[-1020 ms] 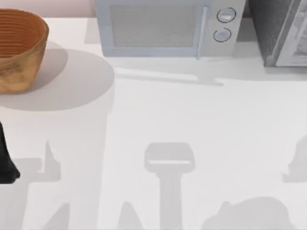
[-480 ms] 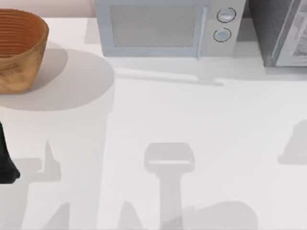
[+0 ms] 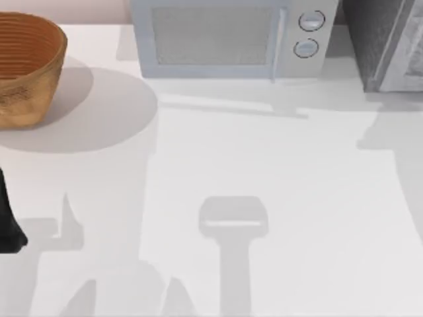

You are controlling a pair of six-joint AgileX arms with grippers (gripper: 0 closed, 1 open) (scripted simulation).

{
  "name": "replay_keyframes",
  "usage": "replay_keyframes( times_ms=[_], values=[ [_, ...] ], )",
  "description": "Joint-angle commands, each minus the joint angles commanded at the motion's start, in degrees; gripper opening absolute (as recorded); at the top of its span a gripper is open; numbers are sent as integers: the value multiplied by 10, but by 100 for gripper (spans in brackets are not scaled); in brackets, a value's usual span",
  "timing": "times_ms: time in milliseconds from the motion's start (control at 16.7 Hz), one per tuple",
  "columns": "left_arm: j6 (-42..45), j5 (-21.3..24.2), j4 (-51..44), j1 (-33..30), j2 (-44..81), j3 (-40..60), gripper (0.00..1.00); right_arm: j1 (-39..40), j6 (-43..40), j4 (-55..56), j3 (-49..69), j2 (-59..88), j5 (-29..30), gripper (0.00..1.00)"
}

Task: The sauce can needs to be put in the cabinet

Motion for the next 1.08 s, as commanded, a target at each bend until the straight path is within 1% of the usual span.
replay_keyframes(
  times_ms=[300, 540, 720, 1080],
  values=[
    [0, 0, 0, 0, 0, 0, 100, 31, -4, -72, 270, 184, 23, 0],
    [0, 0, 0, 0, 0, 0, 100, 48, -7, -108, 408, 280, 34, 0],
    [0, 0, 0, 0, 0, 0, 100, 53, -7, -118, 448, 309, 38, 0],
    [0, 0, 0, 0, 0, 0, 100, 51, -6, -117, 448, 310, 37, 0]
  ],
)
